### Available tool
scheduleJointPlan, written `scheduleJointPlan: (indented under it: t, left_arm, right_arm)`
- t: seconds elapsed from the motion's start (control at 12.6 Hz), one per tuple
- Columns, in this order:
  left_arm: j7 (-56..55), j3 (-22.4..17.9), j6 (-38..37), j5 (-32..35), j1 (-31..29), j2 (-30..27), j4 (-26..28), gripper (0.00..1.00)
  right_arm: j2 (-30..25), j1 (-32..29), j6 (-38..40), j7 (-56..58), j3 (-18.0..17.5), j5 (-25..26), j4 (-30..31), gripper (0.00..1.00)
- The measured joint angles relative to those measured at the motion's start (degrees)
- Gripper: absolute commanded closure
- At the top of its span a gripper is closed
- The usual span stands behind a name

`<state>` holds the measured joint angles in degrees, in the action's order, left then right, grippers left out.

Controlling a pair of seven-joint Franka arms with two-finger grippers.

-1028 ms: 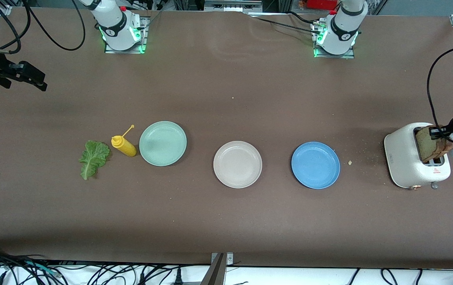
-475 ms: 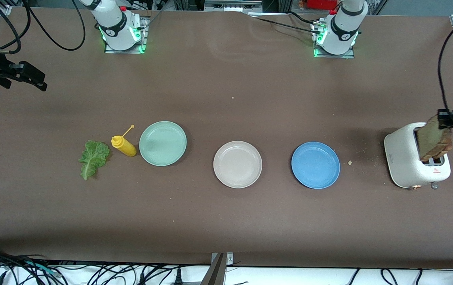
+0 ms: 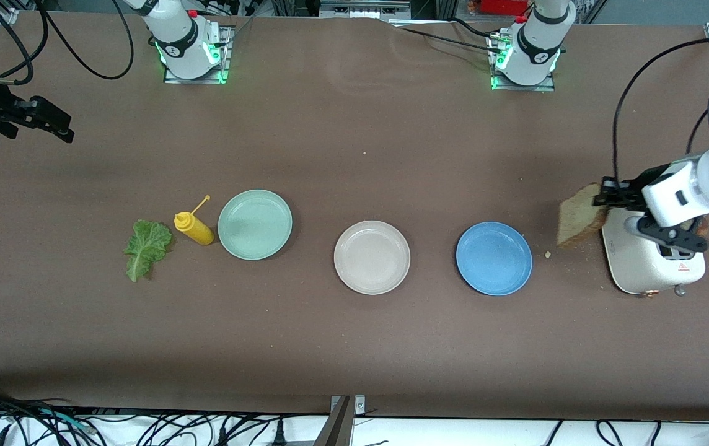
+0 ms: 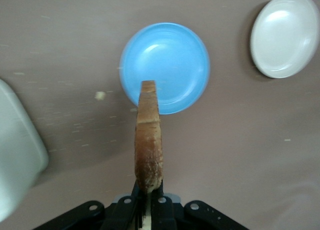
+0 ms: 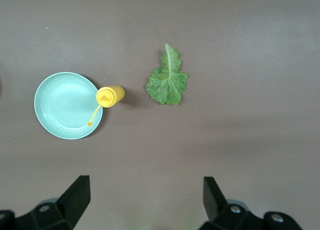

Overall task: Make sandwich in beige plate with both arms
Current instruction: 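Carry the bread slice with the left gripper over the beige plate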

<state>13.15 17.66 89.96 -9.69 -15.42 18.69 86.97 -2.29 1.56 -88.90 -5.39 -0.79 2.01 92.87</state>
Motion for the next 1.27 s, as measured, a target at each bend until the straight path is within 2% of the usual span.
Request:
scheduleJointPlan:
  t: [0.32, 0.63, 0.95, 1.27]
  left_arm:
    - [-1.7, 0.1, 1.1, -17.0, 3.1, 6.6, -0.1, 1.00]
    - [-1.2, 0.2, 10.5, -33.7, 8.2, 14.7, -0.2, 1.00]
    - [0.0, 0.3, 19.5, -41.5, 15.7, 20.2, -0.3, 1.00]
    - [12.2, 0.3, 23.4, -46.3, 18.8, 26.5, -0.3, 1.00]
  right_arm:
    - [0.3, 0.0, 0.0, 0.0, 0.0, 0.0, 0.0, 0.00]
    - [0.3, 0.0, 0.0, 0.0, 0.0, 0.0, 0.0, 0.00]
    - [0.3, 0.0, 0.0, 0.0, 0.0, 0.0, 0.0, 0.00]
    - [0.6, 0.0, 0.0, 0.0, 0.0, 0.0, 0.0, 0.00]
